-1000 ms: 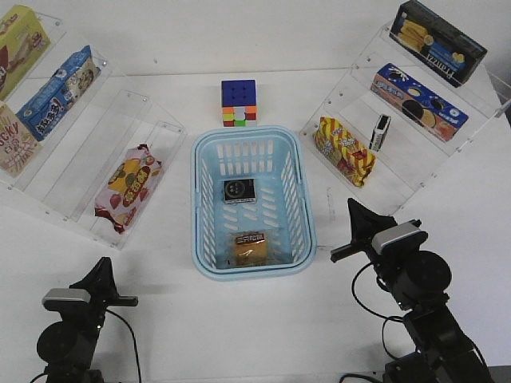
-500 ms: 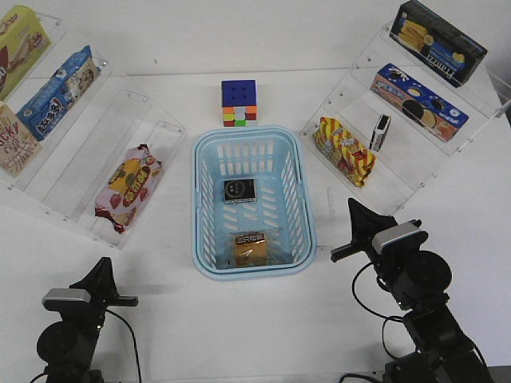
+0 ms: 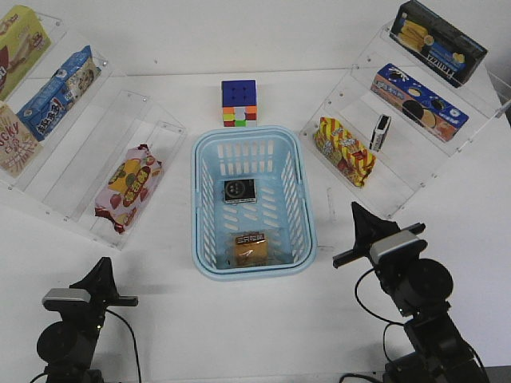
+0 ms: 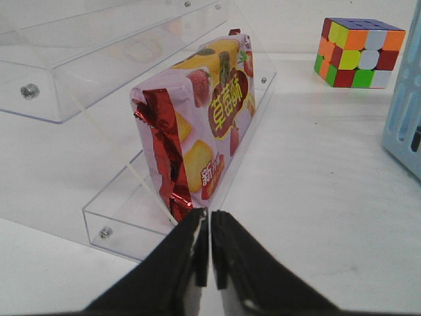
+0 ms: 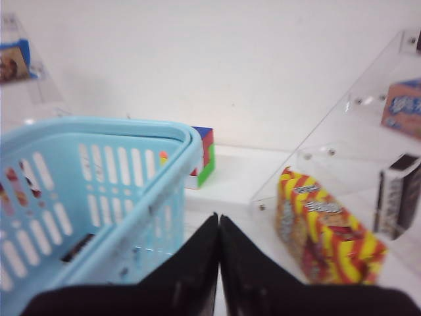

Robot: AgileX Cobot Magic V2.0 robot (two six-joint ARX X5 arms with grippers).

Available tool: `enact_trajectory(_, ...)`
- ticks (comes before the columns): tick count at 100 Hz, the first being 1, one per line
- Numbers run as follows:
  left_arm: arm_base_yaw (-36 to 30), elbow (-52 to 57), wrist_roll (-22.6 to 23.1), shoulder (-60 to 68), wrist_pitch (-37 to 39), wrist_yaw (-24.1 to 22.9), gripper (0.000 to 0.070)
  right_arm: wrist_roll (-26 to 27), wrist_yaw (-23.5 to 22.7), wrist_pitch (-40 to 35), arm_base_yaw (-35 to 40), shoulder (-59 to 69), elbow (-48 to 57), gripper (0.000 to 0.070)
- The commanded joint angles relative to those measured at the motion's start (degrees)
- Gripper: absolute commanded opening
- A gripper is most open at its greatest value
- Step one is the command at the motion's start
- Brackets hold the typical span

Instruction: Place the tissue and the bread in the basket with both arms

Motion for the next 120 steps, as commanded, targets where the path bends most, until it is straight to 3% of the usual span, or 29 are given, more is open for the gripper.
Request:
enact_trajectory(1, 0.07, -1.16, 0.26, -0.13, 0.70, 0.22, 0.0001, -5.88, 0.15, 0.79, -0.98, -4.09, -2.95, 0.0000)
enact_trajectory(28, 0.07, -1.16, 0.24, -0.13, 0.70, 0.22, 0.0001, -8.26, 0.31, -3.98, -8.50, -23.12, -17.31, 0.0000)
enact_trajectory(50, 0.04, -1.16, 0.24, -0.13, 0.70, 0.22, 0.0001, -7.10, 0.48, -11.91, -12.31, -33.29, -24.68, 0.0000)
enact_trajectory(69, 0.07, -1.16, 0.26, -0.13, 0.68, 0.22, 0.0001, -2.03, 3.04, -14.14, -13.09, -33.11, -24.68, 0.0000)
enact_trajectory(120, 0.07, -1.16, 0.26, -0.13, 0.70, 0.22, 0.0001, -1.49, 3.26, -12.66, -13.03, -33.18, -24.65, 0.0000)
